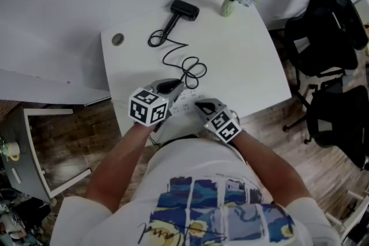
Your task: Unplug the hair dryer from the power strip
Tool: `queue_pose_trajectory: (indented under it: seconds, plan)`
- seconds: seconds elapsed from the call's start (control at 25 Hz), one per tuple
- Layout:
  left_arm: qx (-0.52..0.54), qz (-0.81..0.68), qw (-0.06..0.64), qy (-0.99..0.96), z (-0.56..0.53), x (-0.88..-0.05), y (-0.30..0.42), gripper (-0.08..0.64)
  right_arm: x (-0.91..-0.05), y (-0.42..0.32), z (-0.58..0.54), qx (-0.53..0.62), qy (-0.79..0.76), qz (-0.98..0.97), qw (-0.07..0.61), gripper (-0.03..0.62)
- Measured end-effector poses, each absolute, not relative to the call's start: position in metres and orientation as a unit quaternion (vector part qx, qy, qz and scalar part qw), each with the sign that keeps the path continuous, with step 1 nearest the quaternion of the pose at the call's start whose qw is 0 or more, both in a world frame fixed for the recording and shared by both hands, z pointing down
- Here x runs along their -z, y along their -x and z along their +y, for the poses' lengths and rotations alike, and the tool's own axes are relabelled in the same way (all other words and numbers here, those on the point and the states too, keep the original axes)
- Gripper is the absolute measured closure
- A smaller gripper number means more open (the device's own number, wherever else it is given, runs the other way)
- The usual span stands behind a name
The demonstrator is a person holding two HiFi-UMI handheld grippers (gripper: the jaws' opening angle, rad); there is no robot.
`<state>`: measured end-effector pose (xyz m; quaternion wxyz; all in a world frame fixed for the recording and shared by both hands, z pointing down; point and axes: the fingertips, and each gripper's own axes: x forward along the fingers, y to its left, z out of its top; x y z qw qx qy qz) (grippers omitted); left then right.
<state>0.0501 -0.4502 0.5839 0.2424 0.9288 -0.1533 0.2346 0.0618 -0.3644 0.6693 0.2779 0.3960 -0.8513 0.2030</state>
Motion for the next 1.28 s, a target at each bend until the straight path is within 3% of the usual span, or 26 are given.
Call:
queue_pose_trajectory:
  seconds: [1.28]
  plan:
    - [-0.205,-0.151,0.269,-0.929,-0.451,-0.567,-0.054,0.515,-0.669,-0.062,-0.364,-0.201,-0.395,-0.854,0.272,0.595]
